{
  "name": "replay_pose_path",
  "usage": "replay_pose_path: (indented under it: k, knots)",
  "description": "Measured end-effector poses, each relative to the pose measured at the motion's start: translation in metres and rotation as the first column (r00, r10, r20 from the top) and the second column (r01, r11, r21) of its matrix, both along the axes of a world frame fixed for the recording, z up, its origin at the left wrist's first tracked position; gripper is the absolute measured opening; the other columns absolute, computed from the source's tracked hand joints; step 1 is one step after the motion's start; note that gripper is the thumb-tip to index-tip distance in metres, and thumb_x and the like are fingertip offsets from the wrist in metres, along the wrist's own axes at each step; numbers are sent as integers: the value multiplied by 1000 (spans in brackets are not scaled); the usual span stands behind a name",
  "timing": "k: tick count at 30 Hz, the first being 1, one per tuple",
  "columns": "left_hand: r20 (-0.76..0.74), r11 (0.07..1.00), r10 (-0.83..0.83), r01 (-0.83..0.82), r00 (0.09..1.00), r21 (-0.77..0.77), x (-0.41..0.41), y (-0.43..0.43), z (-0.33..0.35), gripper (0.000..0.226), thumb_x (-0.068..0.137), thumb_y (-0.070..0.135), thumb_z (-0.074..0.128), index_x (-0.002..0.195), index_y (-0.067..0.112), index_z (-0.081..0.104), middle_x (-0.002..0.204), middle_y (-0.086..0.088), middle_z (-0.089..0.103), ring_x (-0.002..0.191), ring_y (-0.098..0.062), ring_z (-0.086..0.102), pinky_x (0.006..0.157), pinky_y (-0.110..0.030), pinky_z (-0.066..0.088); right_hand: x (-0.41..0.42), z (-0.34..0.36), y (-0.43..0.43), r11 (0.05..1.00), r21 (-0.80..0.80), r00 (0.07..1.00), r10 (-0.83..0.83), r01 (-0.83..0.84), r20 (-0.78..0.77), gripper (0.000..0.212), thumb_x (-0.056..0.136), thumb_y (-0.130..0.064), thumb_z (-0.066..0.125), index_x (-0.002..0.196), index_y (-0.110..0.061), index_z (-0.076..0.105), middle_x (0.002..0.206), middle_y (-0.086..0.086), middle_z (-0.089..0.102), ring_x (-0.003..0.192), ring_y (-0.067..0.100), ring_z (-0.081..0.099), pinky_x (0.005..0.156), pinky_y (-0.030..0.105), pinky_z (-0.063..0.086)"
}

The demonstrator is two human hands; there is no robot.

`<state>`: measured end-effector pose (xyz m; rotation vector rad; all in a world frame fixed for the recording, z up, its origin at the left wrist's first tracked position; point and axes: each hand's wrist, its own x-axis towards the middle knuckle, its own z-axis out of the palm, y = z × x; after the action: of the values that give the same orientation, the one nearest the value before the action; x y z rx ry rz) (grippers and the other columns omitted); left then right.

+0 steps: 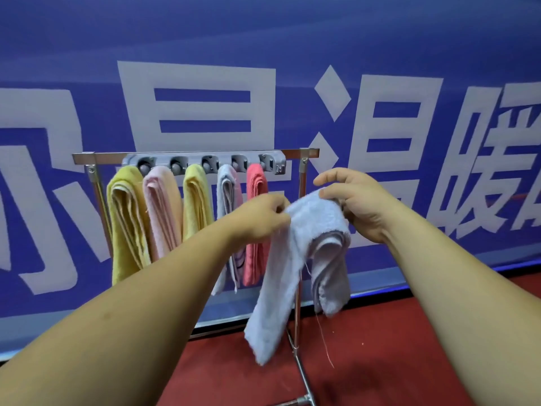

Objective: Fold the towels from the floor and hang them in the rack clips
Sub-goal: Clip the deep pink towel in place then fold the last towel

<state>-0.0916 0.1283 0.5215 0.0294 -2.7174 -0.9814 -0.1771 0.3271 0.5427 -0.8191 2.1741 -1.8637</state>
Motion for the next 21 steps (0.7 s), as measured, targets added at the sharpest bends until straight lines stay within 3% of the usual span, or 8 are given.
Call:
replay_pose_path:
  k: [2,6,9,12,14,16,18,21]
  knots:
    - [-86,994,81,-87,993,-71,-22,-6,14,13,95,16,53,96,23,64,89,2,68,79,-17,61,62,-31,45,-24,2,-6,998,-53,999,-27,25,-34,16,95,-4,64,102,-15,73,90,8,68,74,19,62,54,27,48]
    - [1,948,81,-77,997,-310,-65,-13,32,14,99,17,48,100,21,61,87,5,60,77,-11,55,60,-27,37,-72,3,-25,998,-50,995,-41,37,-92,17,93,-5,67,95,-20,76,95,8,70,85,25,66,73,40,54]
    - [-11,891,153,-142,988,-430,-103,-30,46,16,95,18,49,88,30,56,94,2,64,87,-21,60,68,-34,41,-106,8,-38,998,-53,990,-32,25,-136,18,93,-7,67,92,-22,78,103,7,72,90,24,69,79,42,57]
    - [-52,873,220,-221,974,-435,-131,-44,72,21,92,14,53,94,34,60,104,3,69,94,-25,64,76,-38,49,-141,14,-54,998,-54,982,-29,19,-185,21,93,-8,67,86,-23,80,102,4,74,93,22,68,80,39,56]
    - [-57,894,242,-246,968,-375,-145,-51,90,30,93,9,54,112,30,64,104,2,68,84,-21,63,66,-33,52,-161,19,-65,997,-75,984,-34,21,-175,21,94,-8,68,86,-22,81,97,3,74,90,19,68,77,36,56]
    - [-26,899,266,-258,964,-354,-155,-57,102,30,97,6,54,118,26,62,94,3,62,67,-13,53,48,-26,42,-178,23,-78,996,-92,986,-34,19,-163,21,95,-7,67,87,-21,81,94,0,74,89,17,68,72,29,56]
    - [-14,885,291,-275,957,-376,-166,-63,103,28,99,6,54,120,21,64,94,1,64,66,-11,51,46,-23,40,-192,23,-92,995,-94,989,-50,37,-139,22,95,-6,65,87,-20,80,94,-1,75,86,15,68,64,24,53]
    - [-15,879,311,-294,950,-374,-185,-73,92,25,97,8,56,116,16,69,99,-6,70,72,-17,57,42,-24,41,-210,12,-110,992,-102,994,-85,79,-62,22,95,-2,63,89,-17,78,96,0,74,87,18,67,68,27,55]
